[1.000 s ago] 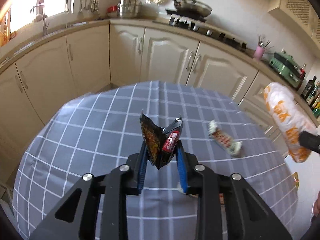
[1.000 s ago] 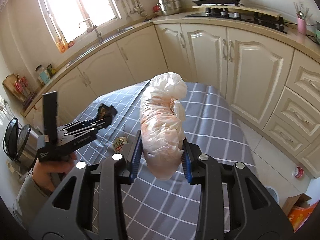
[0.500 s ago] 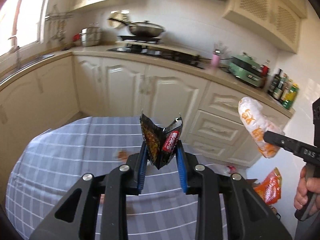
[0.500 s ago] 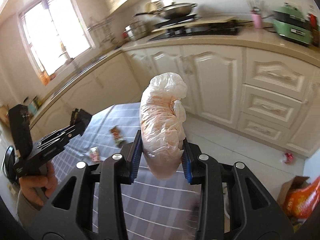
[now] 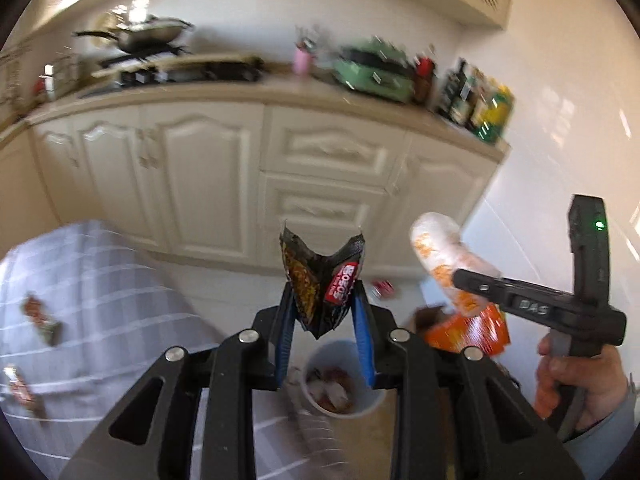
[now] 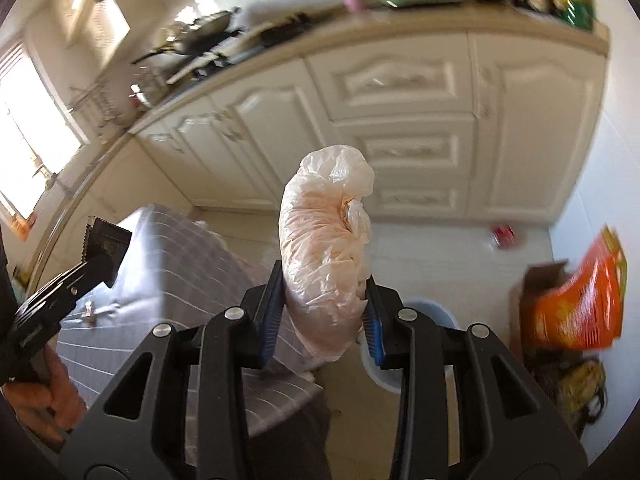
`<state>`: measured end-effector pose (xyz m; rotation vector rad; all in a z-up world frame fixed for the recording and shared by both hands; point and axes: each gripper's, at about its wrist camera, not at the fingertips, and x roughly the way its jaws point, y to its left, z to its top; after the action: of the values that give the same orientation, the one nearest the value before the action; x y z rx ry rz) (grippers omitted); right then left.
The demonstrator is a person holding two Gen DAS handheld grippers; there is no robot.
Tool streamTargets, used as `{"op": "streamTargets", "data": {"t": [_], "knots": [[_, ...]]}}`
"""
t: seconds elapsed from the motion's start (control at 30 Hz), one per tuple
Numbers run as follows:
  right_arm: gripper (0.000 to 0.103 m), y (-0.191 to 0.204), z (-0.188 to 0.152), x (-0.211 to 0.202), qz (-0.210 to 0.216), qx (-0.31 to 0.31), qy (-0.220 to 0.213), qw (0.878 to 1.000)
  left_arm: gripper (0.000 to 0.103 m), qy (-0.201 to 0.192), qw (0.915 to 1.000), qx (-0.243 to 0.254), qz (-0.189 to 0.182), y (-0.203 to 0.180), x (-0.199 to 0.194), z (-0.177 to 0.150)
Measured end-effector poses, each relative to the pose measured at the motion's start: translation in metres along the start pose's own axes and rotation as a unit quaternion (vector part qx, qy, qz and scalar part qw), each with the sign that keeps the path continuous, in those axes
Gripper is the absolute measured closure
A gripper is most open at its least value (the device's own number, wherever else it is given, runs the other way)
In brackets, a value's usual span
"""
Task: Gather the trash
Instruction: 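Carry the dark packet and orange-printed bag over the blue bin, then open both tools over the blue bin to drop packet and bag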
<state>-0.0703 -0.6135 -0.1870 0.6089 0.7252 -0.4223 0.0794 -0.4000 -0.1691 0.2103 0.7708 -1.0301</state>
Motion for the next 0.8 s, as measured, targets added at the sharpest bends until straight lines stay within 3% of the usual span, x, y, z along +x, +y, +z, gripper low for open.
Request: {"op": "streamTargets", "data": {"t": [0.27,0.43,0.63,0.7,0.73,0.8], "knots": [[0.068,-0.062,-0.022,0.045,-0.016,0.065,0.049,0.997,0.076,0.112,0.9932,0.01,-0.03,-0.048,0.101,-0.026],[0.068,-0.089,-0.026,0.08,-0.015,0.097,0.078,0.992,0.076,0.195,0.9799,-0.004,-0.041,-0.058,0.168,-0.043],[0.063,-0.112,-0.029,0.108,-0.014,0.124,0.099,0.987,0.075,0.257,0.9657,-0.008,-0.039,-0.062,0.226,-0.057],[0.058,-0.115,-0.03,0.116,-0.014,0.126,0.107,0.986,0.071,0.272,0.9614,-0.011,-0.038,-0.063,0.242,-0.059],[0.048,-0.117,-0.029,0.119,-0.012,0.129,0.108,0.986,0.063,0.281,0.9588,-0.014,-0.037,-0.062,0.249,-0.06],[0.03,-0.124,-0.03,0.122,-0.02,0.137,0.103,0.985,0.038,0.288,0.9568,-0.019,-0.032,-0.059,0.256,-0.058]]}}
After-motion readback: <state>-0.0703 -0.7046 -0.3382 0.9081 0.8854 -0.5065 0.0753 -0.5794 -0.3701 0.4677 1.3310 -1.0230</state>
